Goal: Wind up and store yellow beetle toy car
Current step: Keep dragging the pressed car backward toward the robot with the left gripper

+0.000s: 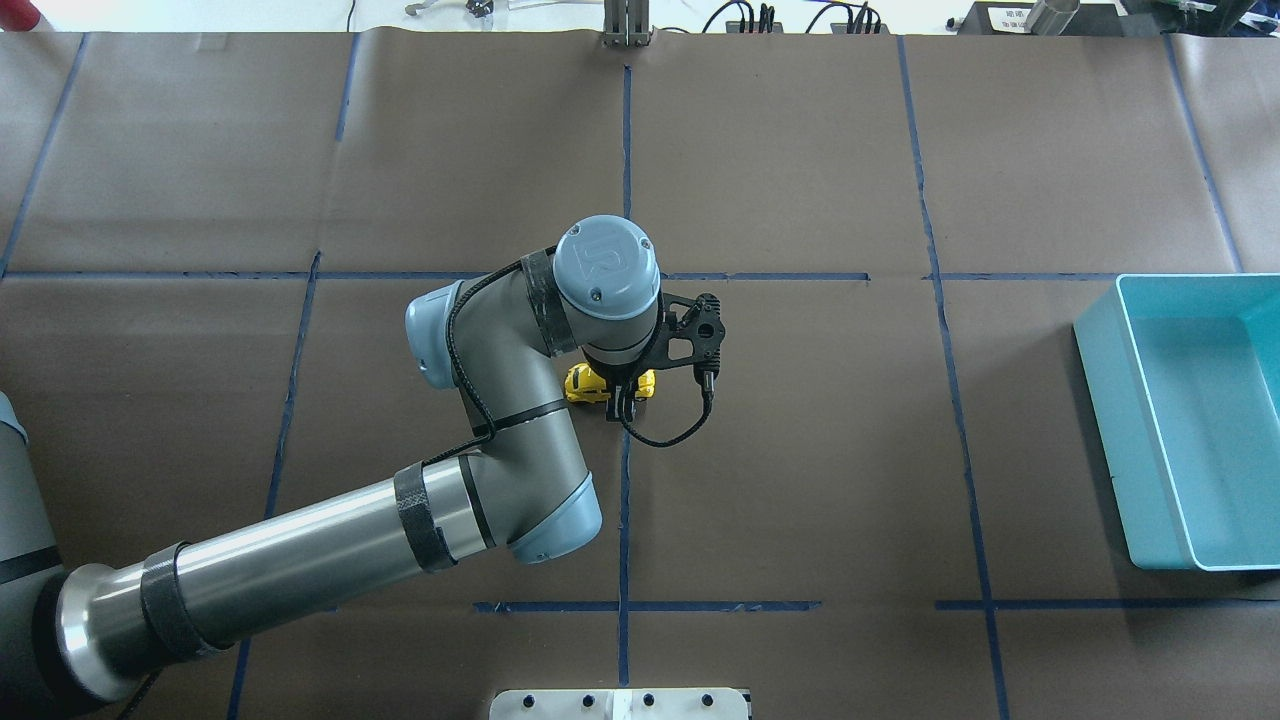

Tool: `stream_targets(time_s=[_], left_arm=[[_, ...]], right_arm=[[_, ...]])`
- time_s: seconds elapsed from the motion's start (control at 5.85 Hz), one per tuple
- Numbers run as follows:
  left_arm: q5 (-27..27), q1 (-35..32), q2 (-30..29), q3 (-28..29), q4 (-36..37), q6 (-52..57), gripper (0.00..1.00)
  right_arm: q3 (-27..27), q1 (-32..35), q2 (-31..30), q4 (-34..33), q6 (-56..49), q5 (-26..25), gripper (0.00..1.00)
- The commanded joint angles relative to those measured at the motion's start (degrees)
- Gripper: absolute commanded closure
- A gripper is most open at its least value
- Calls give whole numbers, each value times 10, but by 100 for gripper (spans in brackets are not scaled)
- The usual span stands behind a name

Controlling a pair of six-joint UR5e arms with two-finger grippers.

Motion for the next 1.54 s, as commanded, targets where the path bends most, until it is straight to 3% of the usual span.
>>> stream_targets(time_s=[0.0,1.37], left_arm=[[0,0,11,-6,0,1,97],[-9,-11,70,-63,0,4,97]], right_arm=[[0,0,0,0,-1,0,0],[0,0,1,0,-1,0,0]])
